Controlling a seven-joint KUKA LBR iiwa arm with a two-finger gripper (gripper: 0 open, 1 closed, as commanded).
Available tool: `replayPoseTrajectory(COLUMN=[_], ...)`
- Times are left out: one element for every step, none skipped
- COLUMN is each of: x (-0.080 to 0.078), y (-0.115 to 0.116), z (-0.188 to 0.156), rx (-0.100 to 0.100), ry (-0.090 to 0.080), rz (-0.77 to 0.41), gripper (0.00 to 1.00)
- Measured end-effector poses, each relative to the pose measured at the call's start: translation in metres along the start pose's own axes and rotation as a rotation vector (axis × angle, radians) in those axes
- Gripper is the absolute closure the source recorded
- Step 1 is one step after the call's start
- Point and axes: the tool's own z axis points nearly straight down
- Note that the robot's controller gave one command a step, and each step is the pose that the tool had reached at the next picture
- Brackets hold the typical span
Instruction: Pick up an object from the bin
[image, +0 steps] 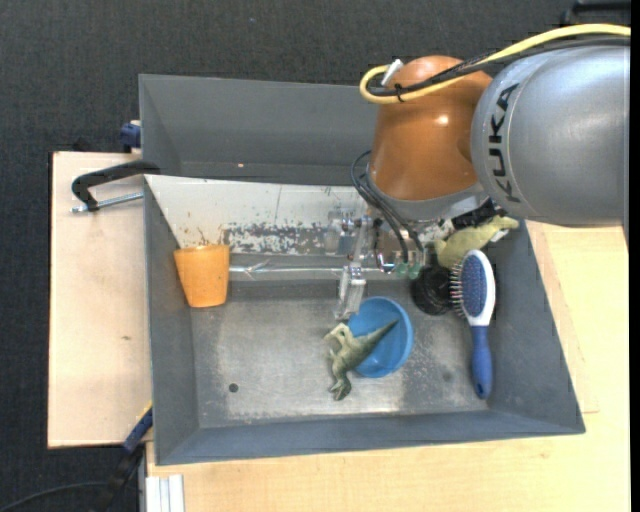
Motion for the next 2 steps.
replayPoseTrajectory(x=[0.037,0.029], y=[-0.04,-0.039], z=[0.041,0.116], rx=[0.002,-0.001], ry=[0.006,0.004], rz=[-0.295,-0.972], gripper=[0.0,0.0])
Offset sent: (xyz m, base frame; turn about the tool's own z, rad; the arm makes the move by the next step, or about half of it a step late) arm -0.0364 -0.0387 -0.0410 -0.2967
